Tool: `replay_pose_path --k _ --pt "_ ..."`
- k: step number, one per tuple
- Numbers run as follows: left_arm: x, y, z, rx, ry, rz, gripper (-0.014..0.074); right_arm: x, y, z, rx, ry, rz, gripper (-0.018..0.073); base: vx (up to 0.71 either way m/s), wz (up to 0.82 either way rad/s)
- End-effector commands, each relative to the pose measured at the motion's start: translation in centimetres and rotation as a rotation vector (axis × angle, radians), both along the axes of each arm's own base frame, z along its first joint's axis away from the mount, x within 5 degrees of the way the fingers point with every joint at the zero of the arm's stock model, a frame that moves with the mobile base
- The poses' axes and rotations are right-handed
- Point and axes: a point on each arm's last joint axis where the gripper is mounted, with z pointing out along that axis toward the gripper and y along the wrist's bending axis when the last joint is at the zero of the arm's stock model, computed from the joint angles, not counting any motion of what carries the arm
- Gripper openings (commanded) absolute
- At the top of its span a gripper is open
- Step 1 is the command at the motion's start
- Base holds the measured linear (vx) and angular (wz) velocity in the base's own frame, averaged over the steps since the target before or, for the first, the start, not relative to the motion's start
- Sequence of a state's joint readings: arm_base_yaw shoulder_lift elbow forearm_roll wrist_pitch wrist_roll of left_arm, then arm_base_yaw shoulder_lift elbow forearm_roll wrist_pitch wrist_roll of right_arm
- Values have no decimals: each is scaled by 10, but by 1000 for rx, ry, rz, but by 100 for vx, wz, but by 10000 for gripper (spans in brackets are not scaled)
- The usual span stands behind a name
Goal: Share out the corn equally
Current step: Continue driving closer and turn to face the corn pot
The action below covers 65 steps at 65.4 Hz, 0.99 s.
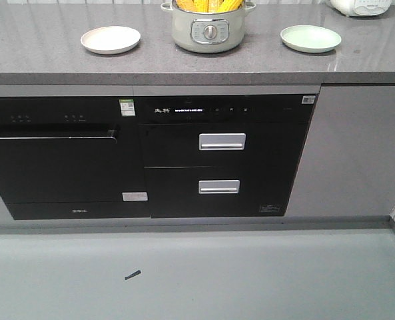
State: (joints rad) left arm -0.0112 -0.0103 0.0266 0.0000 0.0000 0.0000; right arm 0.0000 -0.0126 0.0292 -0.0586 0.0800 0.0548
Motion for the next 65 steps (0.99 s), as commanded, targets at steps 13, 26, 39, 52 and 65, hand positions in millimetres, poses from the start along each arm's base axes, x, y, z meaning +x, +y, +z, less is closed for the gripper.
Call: replay_pose_path --k 13,26,39,52,65 --pt "-1 0 2 -6 -68 0 -6 0 0 5 -10 -73 -1 -11 14 -6" --pt "-1 0 2 -6 -68 0 -6 0 0 5 -10 -73 -1 -11 13 -7" --pt "-1 0 2 -6 -68 0 -6 0 0 5 -10 -73 -1 -11 12 -9" --pt "-1 0 2 -6 -68 0 -6 0 0 5 -10 -73 -1 -11 11 -9" --pt "-1 0 2 -6 -68 0 -6 0 0 5 -10 -73 -1 -11 10 -10"
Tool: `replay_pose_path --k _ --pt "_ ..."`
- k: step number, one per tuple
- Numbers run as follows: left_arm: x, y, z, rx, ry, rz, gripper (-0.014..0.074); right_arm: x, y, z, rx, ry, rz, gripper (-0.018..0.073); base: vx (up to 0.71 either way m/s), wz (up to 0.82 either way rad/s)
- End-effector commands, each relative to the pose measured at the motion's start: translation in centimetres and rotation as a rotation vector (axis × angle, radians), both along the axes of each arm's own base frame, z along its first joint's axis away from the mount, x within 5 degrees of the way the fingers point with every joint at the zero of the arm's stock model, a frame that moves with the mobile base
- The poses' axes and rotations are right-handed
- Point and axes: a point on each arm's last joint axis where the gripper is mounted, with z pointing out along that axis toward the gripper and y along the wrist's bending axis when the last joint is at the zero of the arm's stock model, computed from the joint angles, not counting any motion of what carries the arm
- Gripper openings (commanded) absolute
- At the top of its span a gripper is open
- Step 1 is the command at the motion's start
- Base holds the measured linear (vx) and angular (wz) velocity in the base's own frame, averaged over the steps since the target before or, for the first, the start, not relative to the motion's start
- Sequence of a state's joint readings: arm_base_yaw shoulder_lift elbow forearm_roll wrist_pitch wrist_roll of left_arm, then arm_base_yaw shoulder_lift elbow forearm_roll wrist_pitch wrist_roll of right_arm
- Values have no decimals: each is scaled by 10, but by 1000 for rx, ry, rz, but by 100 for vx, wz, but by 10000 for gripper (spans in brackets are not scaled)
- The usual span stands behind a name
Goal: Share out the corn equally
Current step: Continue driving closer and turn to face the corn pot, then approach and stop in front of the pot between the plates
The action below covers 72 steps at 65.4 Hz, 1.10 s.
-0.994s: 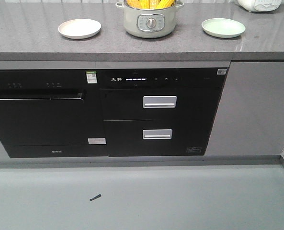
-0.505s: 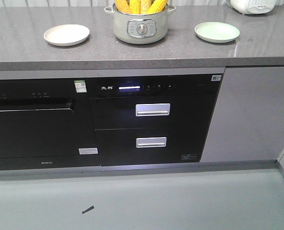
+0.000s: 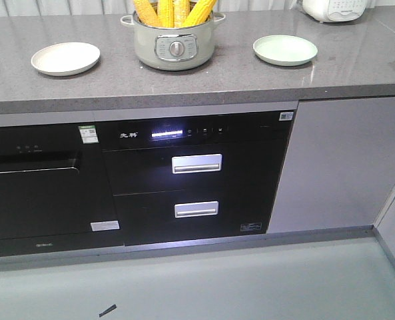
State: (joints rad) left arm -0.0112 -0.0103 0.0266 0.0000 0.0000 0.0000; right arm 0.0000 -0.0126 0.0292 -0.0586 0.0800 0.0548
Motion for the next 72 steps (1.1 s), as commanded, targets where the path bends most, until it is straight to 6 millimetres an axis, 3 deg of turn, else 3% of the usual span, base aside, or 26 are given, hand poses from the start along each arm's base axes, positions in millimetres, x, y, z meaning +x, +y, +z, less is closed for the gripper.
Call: replay_pose_path --k 1,72 --pt "-1 0 2 -6 -68 0 -6 0 0 5 -10 -73 -1 -11 9 -10" --pt "-1 0 2 -6 -68 0 -6 0 0 5 -10 -73 -1 -11 10 -7"
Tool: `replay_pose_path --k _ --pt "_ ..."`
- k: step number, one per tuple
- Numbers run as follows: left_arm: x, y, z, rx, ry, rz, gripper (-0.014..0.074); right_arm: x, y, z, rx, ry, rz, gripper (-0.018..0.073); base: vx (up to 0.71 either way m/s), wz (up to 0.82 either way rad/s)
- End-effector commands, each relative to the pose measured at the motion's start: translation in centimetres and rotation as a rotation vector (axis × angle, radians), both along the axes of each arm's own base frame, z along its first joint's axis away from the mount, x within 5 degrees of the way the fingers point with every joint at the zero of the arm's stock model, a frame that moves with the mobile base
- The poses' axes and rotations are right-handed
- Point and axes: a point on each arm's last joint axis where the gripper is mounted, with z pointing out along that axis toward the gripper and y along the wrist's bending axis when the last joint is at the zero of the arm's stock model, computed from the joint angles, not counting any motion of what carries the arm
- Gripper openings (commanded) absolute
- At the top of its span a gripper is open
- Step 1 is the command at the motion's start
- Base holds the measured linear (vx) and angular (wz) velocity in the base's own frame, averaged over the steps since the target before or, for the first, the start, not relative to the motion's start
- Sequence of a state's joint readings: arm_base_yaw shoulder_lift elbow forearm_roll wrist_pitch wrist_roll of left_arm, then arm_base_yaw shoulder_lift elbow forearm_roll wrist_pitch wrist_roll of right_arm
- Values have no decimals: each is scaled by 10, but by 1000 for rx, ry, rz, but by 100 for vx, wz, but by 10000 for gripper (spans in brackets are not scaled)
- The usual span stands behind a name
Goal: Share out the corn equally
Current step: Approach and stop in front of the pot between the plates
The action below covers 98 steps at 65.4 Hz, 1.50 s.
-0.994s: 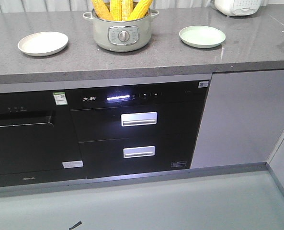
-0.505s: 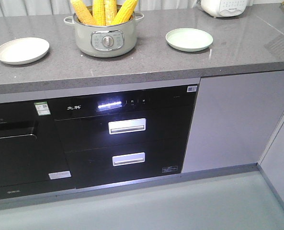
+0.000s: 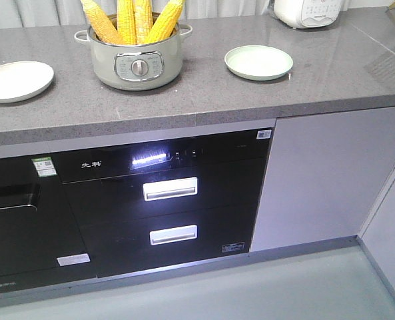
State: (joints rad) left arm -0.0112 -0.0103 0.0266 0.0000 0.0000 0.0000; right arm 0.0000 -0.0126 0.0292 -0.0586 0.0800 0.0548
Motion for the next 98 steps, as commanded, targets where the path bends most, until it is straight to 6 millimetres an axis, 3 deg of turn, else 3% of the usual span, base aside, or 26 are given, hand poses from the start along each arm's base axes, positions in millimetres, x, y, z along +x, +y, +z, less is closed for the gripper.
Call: replay_pose_path --k 1,98 --pt "-1 0 2 -6 -68 0 -6 0 0 5 -10 -73 -1 -11 12 2" --pt "-1 0 2 -6 -68 0 -6 0 0 5 -10 -73 -1 -11 13 5"
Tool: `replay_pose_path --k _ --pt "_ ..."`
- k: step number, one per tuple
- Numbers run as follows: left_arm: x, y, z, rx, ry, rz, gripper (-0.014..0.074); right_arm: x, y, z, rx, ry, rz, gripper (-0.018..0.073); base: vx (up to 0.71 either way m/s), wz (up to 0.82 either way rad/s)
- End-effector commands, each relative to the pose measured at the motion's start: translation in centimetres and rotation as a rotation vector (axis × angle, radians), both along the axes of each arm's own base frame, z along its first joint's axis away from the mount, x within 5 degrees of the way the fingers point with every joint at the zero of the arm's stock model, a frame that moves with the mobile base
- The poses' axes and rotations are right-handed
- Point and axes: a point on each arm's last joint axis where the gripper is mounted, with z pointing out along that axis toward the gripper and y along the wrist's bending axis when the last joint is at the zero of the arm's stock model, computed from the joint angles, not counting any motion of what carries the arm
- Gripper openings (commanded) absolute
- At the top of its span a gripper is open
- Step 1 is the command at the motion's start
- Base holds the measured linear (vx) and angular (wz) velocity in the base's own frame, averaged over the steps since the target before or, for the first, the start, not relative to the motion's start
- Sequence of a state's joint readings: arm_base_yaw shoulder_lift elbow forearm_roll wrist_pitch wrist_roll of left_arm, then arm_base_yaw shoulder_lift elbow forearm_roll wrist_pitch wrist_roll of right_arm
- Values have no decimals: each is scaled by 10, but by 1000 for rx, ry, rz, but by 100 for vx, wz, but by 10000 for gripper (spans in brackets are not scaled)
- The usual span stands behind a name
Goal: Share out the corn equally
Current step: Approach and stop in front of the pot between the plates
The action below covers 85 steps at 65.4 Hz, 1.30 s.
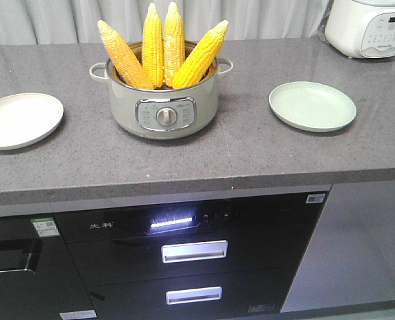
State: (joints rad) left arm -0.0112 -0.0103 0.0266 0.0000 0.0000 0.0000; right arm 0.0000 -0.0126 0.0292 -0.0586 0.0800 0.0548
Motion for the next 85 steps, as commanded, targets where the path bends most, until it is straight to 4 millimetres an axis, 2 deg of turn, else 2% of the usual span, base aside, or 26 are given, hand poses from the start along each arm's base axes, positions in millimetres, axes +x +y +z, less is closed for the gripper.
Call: replay_pose_path --k 1,85 --pt "-1 0 2 -6 -68 0 -6 0 0 5 -10 -73 -1 -11 12 2" --pt "-1 0 2 -6 -68 0 -6 0 0 5 -10 -73 -1 -11 9 4"
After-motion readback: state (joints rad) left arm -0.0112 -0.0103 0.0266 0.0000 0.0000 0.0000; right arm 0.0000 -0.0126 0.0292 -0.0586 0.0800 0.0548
